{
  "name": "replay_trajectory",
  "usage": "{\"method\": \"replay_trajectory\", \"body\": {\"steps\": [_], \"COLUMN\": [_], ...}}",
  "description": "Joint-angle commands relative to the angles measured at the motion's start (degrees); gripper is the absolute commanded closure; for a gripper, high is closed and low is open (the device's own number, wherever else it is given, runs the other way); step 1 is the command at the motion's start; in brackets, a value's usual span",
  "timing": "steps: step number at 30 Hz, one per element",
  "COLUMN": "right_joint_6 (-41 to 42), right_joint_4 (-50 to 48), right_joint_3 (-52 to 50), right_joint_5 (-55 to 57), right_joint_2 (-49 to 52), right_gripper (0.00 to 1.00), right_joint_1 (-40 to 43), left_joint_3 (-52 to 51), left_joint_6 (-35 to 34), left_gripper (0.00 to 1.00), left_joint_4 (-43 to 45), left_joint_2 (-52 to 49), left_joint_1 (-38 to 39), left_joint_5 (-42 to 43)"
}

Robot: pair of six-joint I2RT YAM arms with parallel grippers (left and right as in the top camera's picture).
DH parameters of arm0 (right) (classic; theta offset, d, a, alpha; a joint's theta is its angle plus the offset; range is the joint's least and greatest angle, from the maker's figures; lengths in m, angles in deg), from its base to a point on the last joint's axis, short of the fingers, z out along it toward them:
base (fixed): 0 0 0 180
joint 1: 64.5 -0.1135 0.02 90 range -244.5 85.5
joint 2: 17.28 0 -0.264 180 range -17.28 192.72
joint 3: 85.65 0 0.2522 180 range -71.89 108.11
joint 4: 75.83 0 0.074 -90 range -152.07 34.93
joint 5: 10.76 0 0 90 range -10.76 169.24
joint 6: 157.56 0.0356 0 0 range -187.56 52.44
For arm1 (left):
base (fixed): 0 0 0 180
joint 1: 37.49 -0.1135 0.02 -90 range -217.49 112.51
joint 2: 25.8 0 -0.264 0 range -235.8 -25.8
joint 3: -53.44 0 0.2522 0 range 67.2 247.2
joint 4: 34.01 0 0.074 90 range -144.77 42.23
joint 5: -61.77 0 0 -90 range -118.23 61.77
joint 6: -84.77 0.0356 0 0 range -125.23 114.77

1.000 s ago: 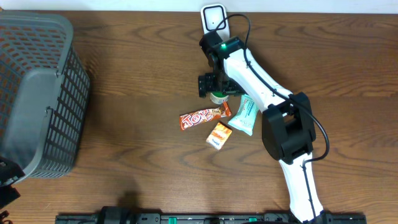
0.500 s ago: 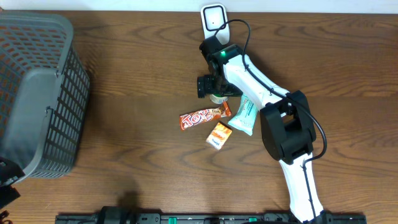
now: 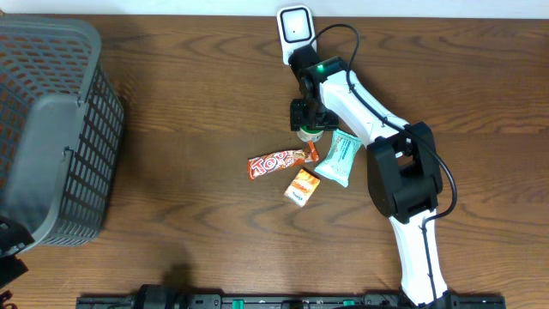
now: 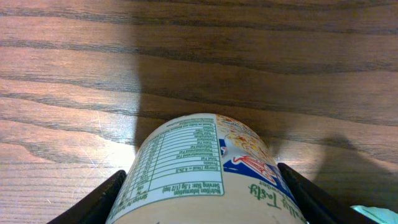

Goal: Scan the item barcode
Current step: 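Lift the bottle with the right gripper toward the white scanner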

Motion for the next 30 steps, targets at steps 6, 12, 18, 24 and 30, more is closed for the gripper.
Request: {"method": "replay_trajectory", "body": {"steps": [6,12,18,24,30], "right_joint_6": [-0.66,-0.68,-1.46,-1.75,-1.75], "right_joint_4": [3.56,9.05,17.05,23.47,27.19], "right_joint_3": [-0.66,1.68,8.68,15.63,18.40], "right_joint_5": [-0.26,-0.61,-0.61,-0.61,-0.61], "right_joint_2": [-0.09,-0.63,-0.92,-0.92,-0.92], "right_gripper": [0.50,0.51,0.51,0.56,0.57], "right_joint_1": [0.37,0.66,0.66,0.44,0.44], "left_joint_3": [-0.13,-0.13,-0.13,-0.13,-0.13], "left_joint_6": [-0.33,-0.33,-0.33,-0.35,-0.33], "left_gripper": [0.02,0.02,0.02,0.02,0.02], "left_joint_4": [-0.02,-0.42,0.26,0.22,-0.24], "left_joint_2": [0.66,0.66,1.29,4.28,8.11], "left_joint_1": [-0.31,-0.31,-0.31,-0.31,-0.31], "left_joint_5": [-0.50,-0.50,-0.48,-0.48,-0.50]}}
